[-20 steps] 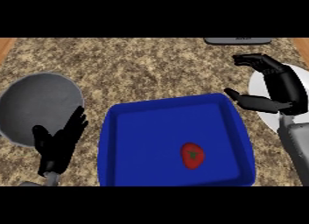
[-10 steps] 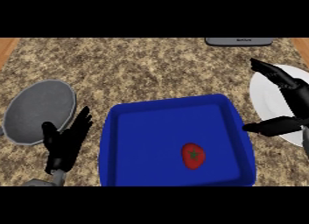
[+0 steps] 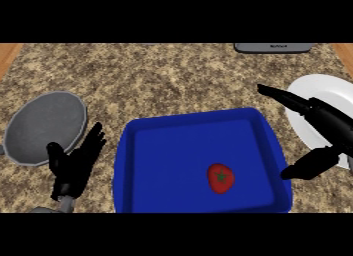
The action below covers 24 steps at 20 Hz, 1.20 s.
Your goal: Pick the tomato from the tray and place it in the plate
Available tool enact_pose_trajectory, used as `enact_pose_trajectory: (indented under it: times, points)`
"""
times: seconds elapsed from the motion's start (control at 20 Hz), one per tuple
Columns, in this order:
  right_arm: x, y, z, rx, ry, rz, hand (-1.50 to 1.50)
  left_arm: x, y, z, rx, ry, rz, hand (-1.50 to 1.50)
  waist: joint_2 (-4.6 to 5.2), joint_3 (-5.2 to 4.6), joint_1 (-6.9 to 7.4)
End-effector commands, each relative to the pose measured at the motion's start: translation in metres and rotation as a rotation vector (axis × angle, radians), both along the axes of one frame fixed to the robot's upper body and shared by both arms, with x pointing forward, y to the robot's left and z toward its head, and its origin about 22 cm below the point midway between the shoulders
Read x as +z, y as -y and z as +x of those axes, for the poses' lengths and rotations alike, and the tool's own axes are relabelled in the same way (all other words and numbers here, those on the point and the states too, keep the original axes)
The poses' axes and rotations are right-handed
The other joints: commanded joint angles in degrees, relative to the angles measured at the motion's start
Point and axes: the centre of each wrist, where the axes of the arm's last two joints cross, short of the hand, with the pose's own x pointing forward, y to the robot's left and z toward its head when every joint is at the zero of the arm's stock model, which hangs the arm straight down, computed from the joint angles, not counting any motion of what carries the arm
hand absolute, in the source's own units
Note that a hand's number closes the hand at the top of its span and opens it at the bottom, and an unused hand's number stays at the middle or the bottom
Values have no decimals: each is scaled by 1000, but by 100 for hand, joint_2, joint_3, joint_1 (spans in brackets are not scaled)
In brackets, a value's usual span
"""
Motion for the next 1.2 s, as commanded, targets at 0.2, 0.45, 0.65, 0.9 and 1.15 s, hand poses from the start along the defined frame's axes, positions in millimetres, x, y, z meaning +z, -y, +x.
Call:
enact_pose_trajectory:
  times: [0.2,0.45,0.65,0.9,1.15]
  points:
    - [1,-48,-16,-5,-34,-145,-150,-5,0,9,8,-32,1,0,34,-10,27]
    - [-31,-70,-32,-33,-42,-208,-150,-18,8,-2,7,-36,-22,0,36,-10,24]
    - [-44,-78,-39,0,-122,-255,-150,-5,-12,-1,8,-34,18,0,34,-8,33]
    - [-63,-90,-46,5,-135,-234,-150,-17,6,-5,1,-34,3,0,37,-9,26]
    - [-65,-97,-51,-7,-125,-263,-150,-5,1,-9,-15,-34,-4,0,34,-8,35]
